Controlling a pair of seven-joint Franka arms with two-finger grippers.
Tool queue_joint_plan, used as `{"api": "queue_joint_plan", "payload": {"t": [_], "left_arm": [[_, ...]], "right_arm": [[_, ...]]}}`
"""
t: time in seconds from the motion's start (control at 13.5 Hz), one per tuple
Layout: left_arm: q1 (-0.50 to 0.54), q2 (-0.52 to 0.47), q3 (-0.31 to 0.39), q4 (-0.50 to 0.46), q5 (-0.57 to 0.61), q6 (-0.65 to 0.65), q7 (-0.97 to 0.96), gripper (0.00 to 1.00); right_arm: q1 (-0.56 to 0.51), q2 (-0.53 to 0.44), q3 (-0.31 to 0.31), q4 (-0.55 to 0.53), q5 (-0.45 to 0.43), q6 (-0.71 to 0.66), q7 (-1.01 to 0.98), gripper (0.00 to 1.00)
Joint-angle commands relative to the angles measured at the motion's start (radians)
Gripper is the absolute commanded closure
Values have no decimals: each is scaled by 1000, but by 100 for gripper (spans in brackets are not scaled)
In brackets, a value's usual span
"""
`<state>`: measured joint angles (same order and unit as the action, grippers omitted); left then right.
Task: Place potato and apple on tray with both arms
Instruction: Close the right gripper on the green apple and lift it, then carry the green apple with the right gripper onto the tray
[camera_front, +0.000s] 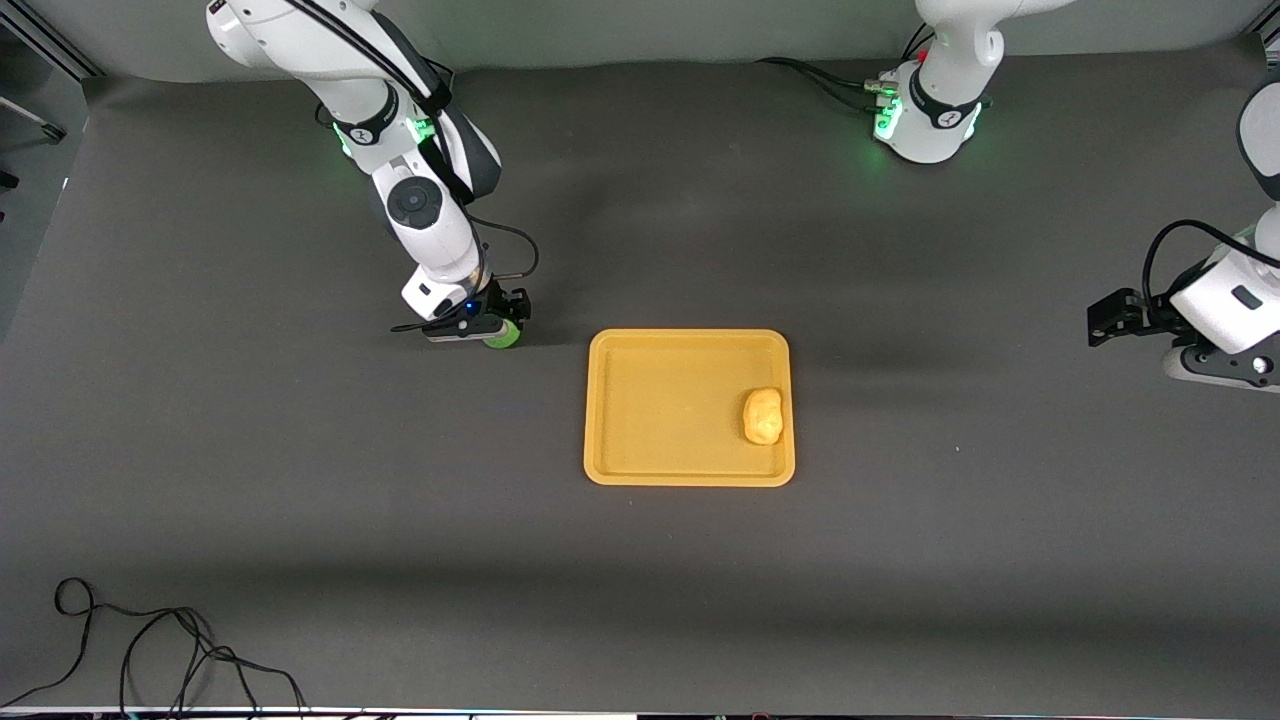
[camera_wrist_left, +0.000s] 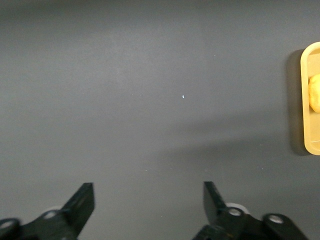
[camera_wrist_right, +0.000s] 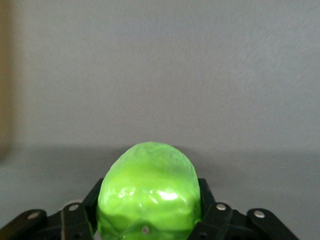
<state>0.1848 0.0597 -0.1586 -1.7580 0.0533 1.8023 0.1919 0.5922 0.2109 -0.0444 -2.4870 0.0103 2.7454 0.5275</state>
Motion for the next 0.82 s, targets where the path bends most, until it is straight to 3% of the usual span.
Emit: {"api": "queue_joint_plan", "payload": {"t": [0.0, 0.15, 0.3, 0.52, 0.74], "left_arm": [[13, -3, -2, 0, 7, 8, 17, 0], [13, -3, -2, -1, 7, 9, 18, 0], [12, -3, -4, -1, -1, 8, 18, 0], [12, -4, -6, 0, -3, 2, 21, 0], [8, -9, -7, 0, -3, -8, 23, 0]], "right_arm": [[0, -172, -23, 100, -6, -299, 6, 48], [0, -209, -26, 271, -6, -554, 9, 48], [-2, -184, -37, 493, -6, -770, 9, 48], [6, -102, -37, 711, -6, -855, 20, 48], [33, 98, -23, 998, -1, -938, 26, 48]]}}
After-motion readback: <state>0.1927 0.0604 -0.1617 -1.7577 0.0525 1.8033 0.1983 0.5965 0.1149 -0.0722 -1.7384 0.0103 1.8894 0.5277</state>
